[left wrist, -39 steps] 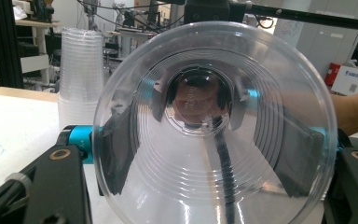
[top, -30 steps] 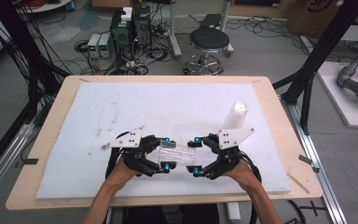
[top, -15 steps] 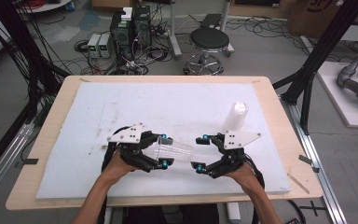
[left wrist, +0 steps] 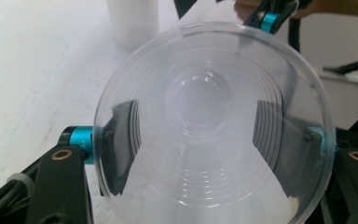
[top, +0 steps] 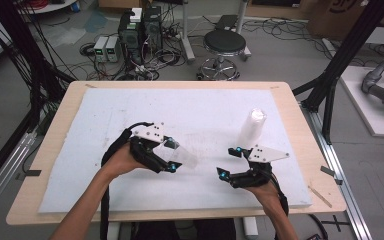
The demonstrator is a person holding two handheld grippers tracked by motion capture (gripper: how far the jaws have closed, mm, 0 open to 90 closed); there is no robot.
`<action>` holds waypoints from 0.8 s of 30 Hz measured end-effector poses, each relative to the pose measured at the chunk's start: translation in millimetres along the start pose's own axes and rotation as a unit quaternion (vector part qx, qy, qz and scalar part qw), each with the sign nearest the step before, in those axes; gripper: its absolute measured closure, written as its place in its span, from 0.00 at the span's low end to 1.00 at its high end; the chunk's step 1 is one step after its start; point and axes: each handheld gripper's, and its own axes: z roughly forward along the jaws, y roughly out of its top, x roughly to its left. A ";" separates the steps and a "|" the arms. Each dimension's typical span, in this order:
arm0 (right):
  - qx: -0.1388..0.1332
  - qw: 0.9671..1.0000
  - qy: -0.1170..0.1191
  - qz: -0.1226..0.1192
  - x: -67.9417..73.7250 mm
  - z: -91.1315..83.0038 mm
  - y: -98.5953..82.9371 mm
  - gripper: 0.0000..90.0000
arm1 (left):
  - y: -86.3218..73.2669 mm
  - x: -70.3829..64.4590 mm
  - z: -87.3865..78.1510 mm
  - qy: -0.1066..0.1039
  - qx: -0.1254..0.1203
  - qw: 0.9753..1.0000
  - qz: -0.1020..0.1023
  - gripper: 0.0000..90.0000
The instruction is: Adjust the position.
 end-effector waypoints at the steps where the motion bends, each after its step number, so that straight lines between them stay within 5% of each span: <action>1: 0.003 1.000 -0.008 0.005 -1.0 -0.9 -2.1 0.21 | 1.8 1.5 -0.2 0.002 0.008 1.000 0.000 0.35; 5: 0.011 0.999 -0.037 0.018 -6.3 -4.8 -9.4 0.21 | 9.4 8.1 -1.5 0.005 0.047 0.999 0.004 0.35; 10: 0.018 0.997 -0.068 0.032 -13.5 -7.5 -19.2 0.21 | 18.7 16.0 -1.4 0.007 0.108 0.994 0.011 0.35; 14: 0.027 0.996 -0.079 0.043 -16.6 -7.8 -26.2 0.21 | 23.7 22.7 0.6 0.008 0.152 0.988 0.013 0.35; 20: 0.037 0.995 -0.079 0.040 -17.1 -4.8 -33.0 0.22 | 30.6 29.2 3.6 0.012 0.221 0.975 0.025 0.35; 24: 0.038 0.995 -0.081 0.040 -16.1 -4.2 -34.8 0.22 | 33.8 33.3 3.9 0.017 0.239 0.971 0.027 0.35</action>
